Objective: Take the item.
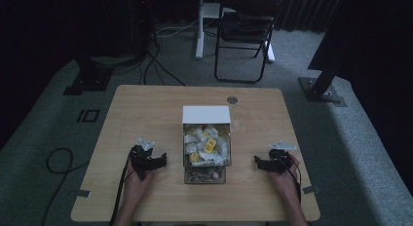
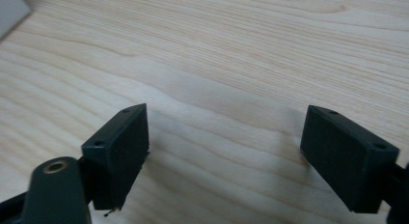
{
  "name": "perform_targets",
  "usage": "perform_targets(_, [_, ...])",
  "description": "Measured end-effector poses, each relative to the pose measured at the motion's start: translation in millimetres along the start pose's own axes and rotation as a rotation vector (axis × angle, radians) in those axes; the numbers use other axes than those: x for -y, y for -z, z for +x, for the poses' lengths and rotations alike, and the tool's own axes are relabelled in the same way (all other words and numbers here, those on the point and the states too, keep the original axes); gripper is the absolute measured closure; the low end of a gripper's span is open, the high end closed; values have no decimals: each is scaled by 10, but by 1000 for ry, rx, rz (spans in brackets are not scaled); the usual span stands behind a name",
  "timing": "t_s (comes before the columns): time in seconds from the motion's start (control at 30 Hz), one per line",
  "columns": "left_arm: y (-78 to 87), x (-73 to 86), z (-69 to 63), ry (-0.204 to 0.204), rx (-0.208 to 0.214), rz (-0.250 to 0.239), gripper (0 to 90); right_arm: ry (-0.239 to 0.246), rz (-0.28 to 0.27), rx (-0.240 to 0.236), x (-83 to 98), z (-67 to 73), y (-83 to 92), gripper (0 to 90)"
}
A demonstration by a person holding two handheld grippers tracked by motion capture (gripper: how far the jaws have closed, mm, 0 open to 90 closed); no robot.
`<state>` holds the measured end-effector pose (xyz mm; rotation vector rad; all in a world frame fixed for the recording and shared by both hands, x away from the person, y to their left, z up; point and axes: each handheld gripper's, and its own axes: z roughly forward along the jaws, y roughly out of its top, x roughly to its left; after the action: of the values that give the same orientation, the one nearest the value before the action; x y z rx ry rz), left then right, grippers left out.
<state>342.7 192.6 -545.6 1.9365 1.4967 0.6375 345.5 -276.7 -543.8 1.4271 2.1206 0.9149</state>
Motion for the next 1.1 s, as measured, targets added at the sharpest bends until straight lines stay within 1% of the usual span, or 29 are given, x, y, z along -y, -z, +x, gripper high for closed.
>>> perform_targets(0.07, [0,0,0,0,0,0,152,6,-8,-3,-6,31,36,210])
perform_targets(0.1, [0,0,0,0,0,0,152,11,-12,-6,-10,50,57,237])
perform_targets(0.17, [0,0,0,0,0,0,152,26,-12,-23,-21,95,110,261])
perform_targets(0.3, [0,0,0,0,0,0,152,46,-32,-36,-47,176,199,296])
perform_targets(0.4, [0,0,0,0,0,0,151,55,-32,-49,-63,222,248,321])
perform_targets(0.5, [0,0,0,0,0,0,151,65,-30,-56,-64,278,300,329])
perform_targets(0.73, [0,0,0,0,0,0,152,105,-68,-79,-101,428,424,339])
perform_targets(0.8, [0,0,0,0,0,0,151,121,-79,-90,-115,480,460,352])
perform_targets(1.03, [0,0,0,0,0,0,151,185,-119,-146,-131,669,566,354])
perform_targets(1.1, [0,0,0,0,0,0,152,194,-129,-163,-143,732,603,354])
